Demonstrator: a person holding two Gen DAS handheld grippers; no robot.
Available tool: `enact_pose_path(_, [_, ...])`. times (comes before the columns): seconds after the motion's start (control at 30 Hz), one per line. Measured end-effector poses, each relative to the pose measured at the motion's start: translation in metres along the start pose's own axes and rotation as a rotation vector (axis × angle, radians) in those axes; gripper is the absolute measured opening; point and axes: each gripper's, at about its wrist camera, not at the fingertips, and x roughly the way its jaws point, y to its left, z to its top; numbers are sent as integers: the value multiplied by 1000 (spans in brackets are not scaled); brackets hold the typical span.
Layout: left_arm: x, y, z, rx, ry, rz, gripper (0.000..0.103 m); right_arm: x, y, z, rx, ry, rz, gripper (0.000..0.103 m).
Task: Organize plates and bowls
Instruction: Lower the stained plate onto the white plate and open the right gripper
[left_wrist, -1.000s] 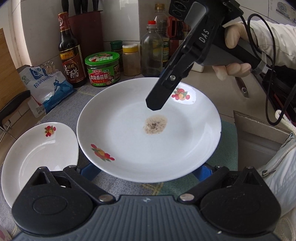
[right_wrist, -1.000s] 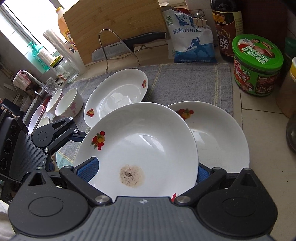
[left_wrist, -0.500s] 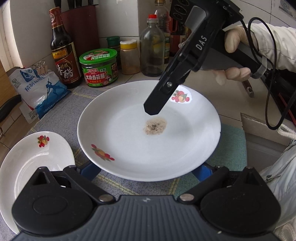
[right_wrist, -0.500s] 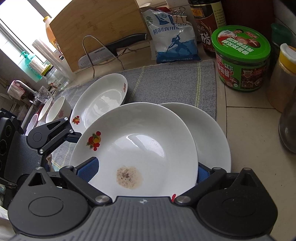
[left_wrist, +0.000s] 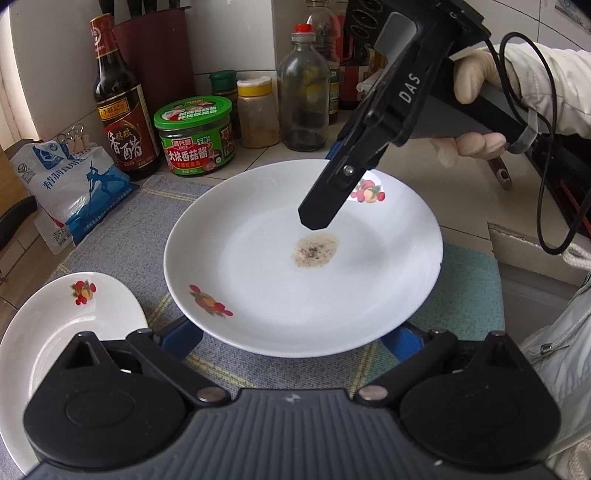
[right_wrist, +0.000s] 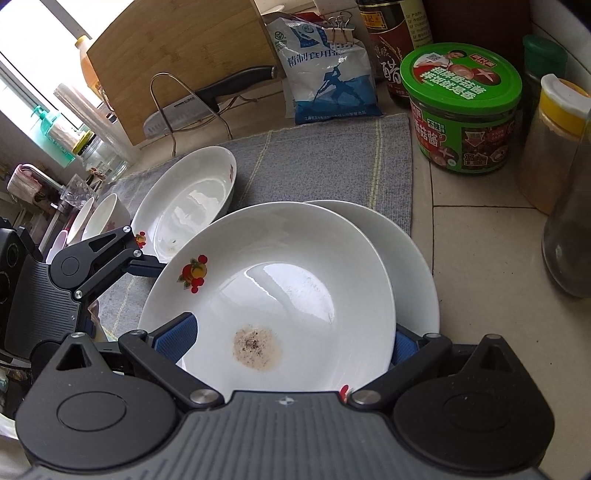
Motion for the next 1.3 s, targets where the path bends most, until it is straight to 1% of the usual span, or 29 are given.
enact_pose_path(0.27, [3, 3, 1, -4, -8, -2, 101, -5, -1, -7, 16, -1, -48, 103])
enact_pose_path(0.43, [3, 3, 1, 10, -18, 4, 101, -14, -1, -10, 28, -23, -63, 103])
enact_pose_path(0.77, [-2, 0, -2, 10, -34, 26, 101, -15, 19, -15, -22, -4, -180, 103])
enact_pose_path(1.1, [-24, -8, -12, -29, -77, 80, 101, -19, 33, -30, -41, -9, -246, 103])
enact_pose_path(1.3, [-46, -12, -21, -66, -107, 133, 101, -20, 39, -44, -13, -24, -290, 103])
